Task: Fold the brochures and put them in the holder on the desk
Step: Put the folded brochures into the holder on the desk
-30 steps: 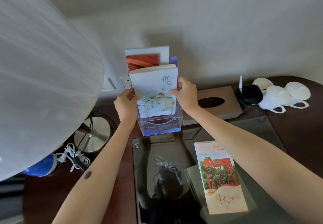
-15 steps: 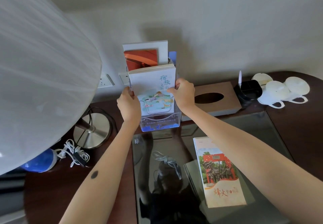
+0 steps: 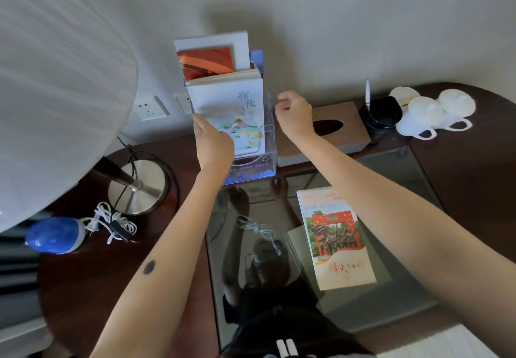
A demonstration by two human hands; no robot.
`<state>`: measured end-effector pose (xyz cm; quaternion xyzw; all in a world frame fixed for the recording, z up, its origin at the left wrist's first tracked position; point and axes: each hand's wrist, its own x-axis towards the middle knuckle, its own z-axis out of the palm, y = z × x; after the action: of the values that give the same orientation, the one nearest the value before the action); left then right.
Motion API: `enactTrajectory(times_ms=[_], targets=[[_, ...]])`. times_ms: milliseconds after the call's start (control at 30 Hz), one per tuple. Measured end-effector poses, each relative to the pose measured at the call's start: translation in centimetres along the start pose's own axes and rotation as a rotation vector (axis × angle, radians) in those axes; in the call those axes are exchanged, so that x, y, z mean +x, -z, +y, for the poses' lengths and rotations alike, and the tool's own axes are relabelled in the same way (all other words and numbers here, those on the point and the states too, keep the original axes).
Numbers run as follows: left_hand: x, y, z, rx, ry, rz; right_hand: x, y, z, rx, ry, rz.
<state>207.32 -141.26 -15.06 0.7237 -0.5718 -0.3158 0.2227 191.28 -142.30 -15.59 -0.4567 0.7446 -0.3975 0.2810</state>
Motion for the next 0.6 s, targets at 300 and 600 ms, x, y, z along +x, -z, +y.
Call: enactTrajectory(times_ms=[300,600], targets=[[-12.8,-9.4,-4.8,-0.244,0.181,-0.289,-11.4,6.5,14.8,-0.319,-0.443,0.014],[-21.9,-15.7,-5.5,-0.236,0.497,-0.510,-20.2,7.6,19.5,-0.325,-0.644,-0.128]])
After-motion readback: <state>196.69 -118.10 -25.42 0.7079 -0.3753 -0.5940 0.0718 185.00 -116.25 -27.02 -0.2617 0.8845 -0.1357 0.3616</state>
